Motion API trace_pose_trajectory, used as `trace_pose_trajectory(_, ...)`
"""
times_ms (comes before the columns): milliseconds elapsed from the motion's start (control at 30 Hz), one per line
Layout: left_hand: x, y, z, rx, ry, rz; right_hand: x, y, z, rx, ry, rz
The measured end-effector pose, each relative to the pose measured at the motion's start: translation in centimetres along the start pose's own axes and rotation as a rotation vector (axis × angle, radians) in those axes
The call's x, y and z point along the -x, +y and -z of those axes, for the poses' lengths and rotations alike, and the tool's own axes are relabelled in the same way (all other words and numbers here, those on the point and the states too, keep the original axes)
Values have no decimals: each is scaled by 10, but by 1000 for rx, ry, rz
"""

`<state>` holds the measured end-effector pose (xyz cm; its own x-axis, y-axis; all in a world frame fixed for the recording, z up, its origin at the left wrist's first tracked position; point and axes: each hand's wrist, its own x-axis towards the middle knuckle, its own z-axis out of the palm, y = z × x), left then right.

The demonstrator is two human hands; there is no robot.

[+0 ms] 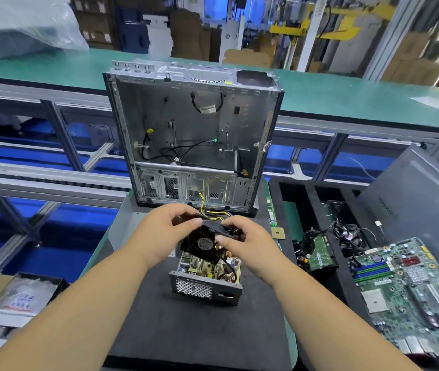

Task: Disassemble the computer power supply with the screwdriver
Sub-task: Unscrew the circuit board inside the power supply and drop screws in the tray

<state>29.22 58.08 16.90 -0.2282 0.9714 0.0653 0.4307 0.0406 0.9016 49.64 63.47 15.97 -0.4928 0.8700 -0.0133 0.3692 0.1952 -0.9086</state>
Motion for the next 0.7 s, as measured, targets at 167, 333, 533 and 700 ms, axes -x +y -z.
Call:
trace_pose_trajectory(167,-23,-5,-4,-74,-28,4,-2,12,11,242,-134,-174)
trace_pose_trajectory(333,-43,-14,-17,-70,-177,-12,1,34,7,444,-169,-292)
trace_pose_trajectory(533,-62,-29,-32,-7,-244,60,6,49,11,602,-169,-400)
trace_pose_trajectory(700,-66,-36,-41,38,-300,89,14,63,1,607,-225,-497)
